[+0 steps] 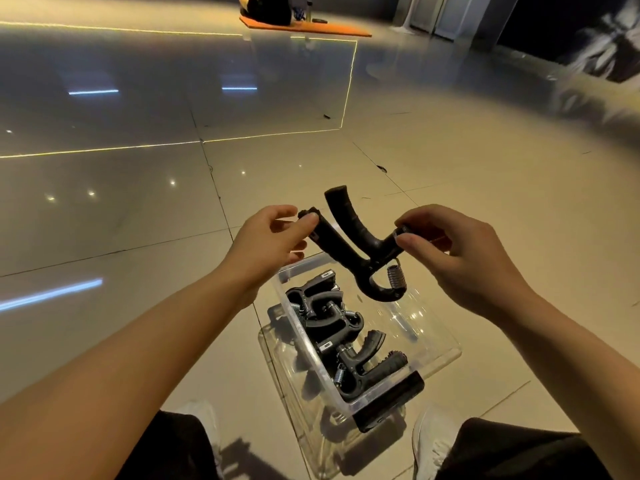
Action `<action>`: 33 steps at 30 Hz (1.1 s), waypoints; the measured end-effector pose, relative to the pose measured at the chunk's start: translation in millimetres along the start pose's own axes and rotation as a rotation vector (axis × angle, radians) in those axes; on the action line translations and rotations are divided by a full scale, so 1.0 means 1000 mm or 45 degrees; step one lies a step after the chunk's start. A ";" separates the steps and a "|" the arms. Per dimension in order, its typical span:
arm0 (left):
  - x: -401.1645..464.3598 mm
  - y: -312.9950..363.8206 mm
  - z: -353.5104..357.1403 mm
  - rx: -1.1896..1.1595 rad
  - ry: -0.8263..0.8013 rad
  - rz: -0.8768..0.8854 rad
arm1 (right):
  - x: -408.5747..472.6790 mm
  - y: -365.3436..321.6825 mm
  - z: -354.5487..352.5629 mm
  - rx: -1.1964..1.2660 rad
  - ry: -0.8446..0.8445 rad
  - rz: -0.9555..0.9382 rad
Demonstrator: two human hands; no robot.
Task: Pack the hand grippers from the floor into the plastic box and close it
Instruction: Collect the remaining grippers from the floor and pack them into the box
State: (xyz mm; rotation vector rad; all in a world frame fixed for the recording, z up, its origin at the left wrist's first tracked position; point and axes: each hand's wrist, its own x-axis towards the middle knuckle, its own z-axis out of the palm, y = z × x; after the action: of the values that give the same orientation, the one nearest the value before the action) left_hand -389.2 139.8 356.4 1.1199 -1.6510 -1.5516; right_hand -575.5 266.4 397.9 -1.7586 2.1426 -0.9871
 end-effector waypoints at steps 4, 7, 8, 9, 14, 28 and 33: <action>-0.001 0.000 0.000 -0.144 0.023 0.000 | 0.003 -0.001 0.006 0.150 -0.052 0.019; 0.002 0.002 0.001 -0.381 0.101 -0.063 | 0.005 0.000 0.012 0.266 -0.074 0.064; 0.004 0.002 0.001 -0.469 0.130 -0.089 | 0.005 0.001 0.014 0.289 -0.084 0.080; 0.005 0.003 0.001 -0.529 0.151 -0.101 | 0.006 0.003 0.015 0.329 -0.093 0.108; 0.006 0.004 0.005 -0.337 0.187 0.068 | 0.001 0.008 0.027 0.422 -0.333 0.189; -0.009 0.010 0.012 0.489 -0.272 0.665 | 0.011 0.003 0.000 -0.195 -0.480 -0.310; -0.013 0.014 0.015 0.360 -0.363 0.554 | 0.010 0.001 -0.005 -0.201 -0.575 -0.395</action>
State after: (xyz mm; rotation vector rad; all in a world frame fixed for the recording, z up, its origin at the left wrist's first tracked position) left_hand -398.5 157.7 369.5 0.6214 -2.1851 -1.2609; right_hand -581.5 259.3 403.9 -2.1820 1.7383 -0.4192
